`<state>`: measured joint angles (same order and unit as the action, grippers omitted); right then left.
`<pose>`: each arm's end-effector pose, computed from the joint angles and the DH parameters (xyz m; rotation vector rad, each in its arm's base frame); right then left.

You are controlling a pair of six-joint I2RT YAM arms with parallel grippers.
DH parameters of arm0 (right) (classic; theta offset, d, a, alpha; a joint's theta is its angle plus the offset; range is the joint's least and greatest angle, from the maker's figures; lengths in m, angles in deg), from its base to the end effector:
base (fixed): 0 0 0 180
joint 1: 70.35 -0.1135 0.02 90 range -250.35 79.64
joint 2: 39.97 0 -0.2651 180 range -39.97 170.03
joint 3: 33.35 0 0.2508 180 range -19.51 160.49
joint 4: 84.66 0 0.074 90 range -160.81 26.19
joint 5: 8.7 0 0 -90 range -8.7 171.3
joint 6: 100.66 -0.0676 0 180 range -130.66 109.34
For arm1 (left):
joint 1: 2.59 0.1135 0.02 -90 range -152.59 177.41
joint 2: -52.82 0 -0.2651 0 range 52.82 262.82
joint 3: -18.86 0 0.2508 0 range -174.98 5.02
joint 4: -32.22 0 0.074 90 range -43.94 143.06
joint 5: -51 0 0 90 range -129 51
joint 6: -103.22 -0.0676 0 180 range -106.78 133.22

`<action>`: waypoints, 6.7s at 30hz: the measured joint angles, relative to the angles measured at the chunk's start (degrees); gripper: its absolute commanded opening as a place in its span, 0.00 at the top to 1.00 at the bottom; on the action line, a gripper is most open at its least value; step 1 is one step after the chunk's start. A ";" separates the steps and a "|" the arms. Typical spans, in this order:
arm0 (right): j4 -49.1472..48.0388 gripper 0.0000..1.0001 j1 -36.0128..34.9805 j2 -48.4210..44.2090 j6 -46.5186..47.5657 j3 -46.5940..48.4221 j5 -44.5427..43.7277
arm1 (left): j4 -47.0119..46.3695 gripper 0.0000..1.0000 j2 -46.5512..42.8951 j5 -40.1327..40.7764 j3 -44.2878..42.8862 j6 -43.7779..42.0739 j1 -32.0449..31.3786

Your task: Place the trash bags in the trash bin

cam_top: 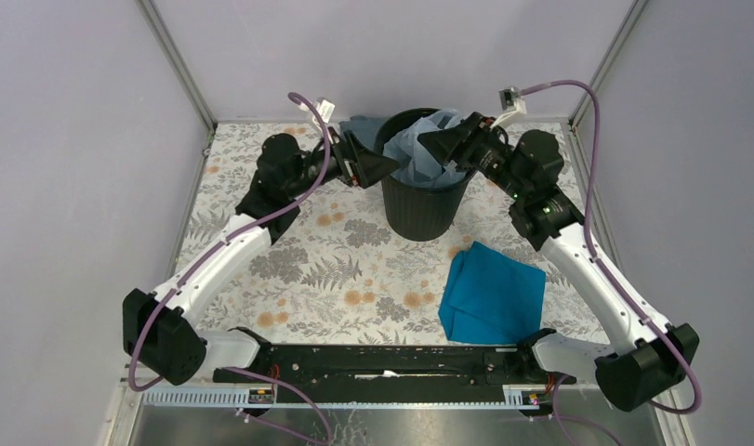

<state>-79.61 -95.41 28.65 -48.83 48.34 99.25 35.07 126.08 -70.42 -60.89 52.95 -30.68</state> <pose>0.2671 0.1479 0.4364 -0.1005 1.5351 1.1167 0.2695 -0.1838 0.4041 0.3164 1.6483 -1.3311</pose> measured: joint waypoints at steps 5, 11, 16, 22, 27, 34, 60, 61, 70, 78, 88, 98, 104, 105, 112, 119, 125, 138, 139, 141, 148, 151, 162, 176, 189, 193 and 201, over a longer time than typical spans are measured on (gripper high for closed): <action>-3.78 0.37 0.00 -2.34 -4.83 -1.05 -2.73 | -2.86 0.01 2.34 -0.55 1.77 -0.66 -1.97; -1.53 0.39 0.00 -2.21 -4.55 -0.52 -4.39 | -1.27 0.15 4.46 3.82 -1.18 -5.60 -6.47; 6.23 0.43 0.00 -2.69 2.47 1.07 -9.75 | 1.57 0.23 6.75 10.47 -5.22 -8.96 -7.87; 12.07 0.44 0.00 -5.57 9.31 1.05 -14.53 | 7.87 0.34 12.90 24.87 -13.84 -16.04 -15.02; 13.68 0.51 0.00 -6.32 13.07 1.05 -15.56 | 13.68 0.67 18.14 36.06 -19.96 -19.63 -17.70; 16.33 0.58 0.00 -3.34 19.89 1.60 -14.38 | 18.78 1.00 18.53 40.33 -21.51 -21.33 -16.96; 15.91 0.22 0.00 3.89 31.58 3.56 -4.81 | -16.35 1.00 12.20 -10.47 -3.63 10.54 0.96; 15.82 0.20 0.00 4.68 32.41 3.56 -4.61 | -16.33 1.00 12.17 -10.58 -3.52 10.54 1.01; 8.35 0.47 0.00 6.56 20.50 3.04 -8.17 | -13.49 1.00 11.45 -10.38 -2.93 9.51 1.36; -1.57 0.28 -1.42 7.34 7.58 -0.59 -8.81 | -12.39 1.00 11.32 -10.23 -2.84 9.38 2.69; -10.51 0.29 -3.85 7.61 4.17 -4.74 -8.24 | -12.96 1.00 11.23 -10.45 -1.38 10.03 3.37; -16.44 0.53 -3.91 12.24 2.84 -4.87 -8.48 | -16.13 1.00 11.10 -11.28 0.20 12.92 5.05; -17.59 0.54 -4.22 14.43 3.67 -4.33 -8.41 | -16.74 1.00 10.69 -11.34 0.74 13.70 5.70; -17.73 0.61 -4.33 14.91 3.80 -3.87 -8.41 | -17.05 1.00 10.69 -11.43 0.92 14.05 5.77; -13.66 0.98 -4.68 14.34 4.76 -2.03 -10.32 | -15.80 1.00 10.43 -10.75 1.57 14.64 6.91; 8.13 1.00 -4.17 1.36 11.45 0.76 -18.12 | -12.02 1.00 8.68 -8.90 2.71 14.27 11.58; 20.48 1.00 -3.78 -13.00 18.29 0.72 -27.74 | -11.19 1.00 7.63 -8.83 5.60 14.29 13.05; 28.96 1.00 -3.74 -15.82 28.72 -0.37 -45.66 | -2.14 1.00 3.48 -7.80 3.74 8.44 15.37; 28.74 1.00 -3.74 -15.06 29.24 -0.37 -46.53 | -1.20 1.00 3.19 -7.30 3.45 7.61 15.69; 27.93 0.99 -3.56 -12.83 30.29 -0.37 -47.95 | 1.57 1.00 1.90 -5.84 3.37 5.49 16.52; 24.15 0.98 0.83 -3.50 32.24 0.79 -47.87 | 9.66 1.00 -3.23 0.42 3.34 -1.90 18.38; 23.76 0.98 4.39 -0.87 32.35 1.84 -46.23 | 11.78 1.00 -4.13 1.88 3.37 -3.32 18.69; 30.51 0.43 6.93 -2.14 29.73 6.69 -41.86 | 13.46 1.00 -4.22 3.48 3.17 -1.27 19.71; 48.39 0.03 6.97 -9.11 3.08 11.82 -27.80 | 3.43 1.00 -5.38 -4.39 4.63 10.21 19.71; 31.95 0.86 6.49 -0.98 -16.55 3.19 -20.06 | 2.19 0.78 -5.40 -5.90 6.03 12.79 19.71; 30.16 0.92 6.14 0.76 -18.01 1.99 -19.91 | 2.12 0.34 -5.40 -6.64 6.05 12.74 19.71; 22.58 1.00 5.66 -5.05 -9.92 -0.07 -14.84 | 0.87 0.02 -5.70 -5.68 6.58 12.09 13.73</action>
<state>-57.03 -89.75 23.60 -58.76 48.28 84.41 35.95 120.37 -76.10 -54.31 65.04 -16.96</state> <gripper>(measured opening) 0.041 0.981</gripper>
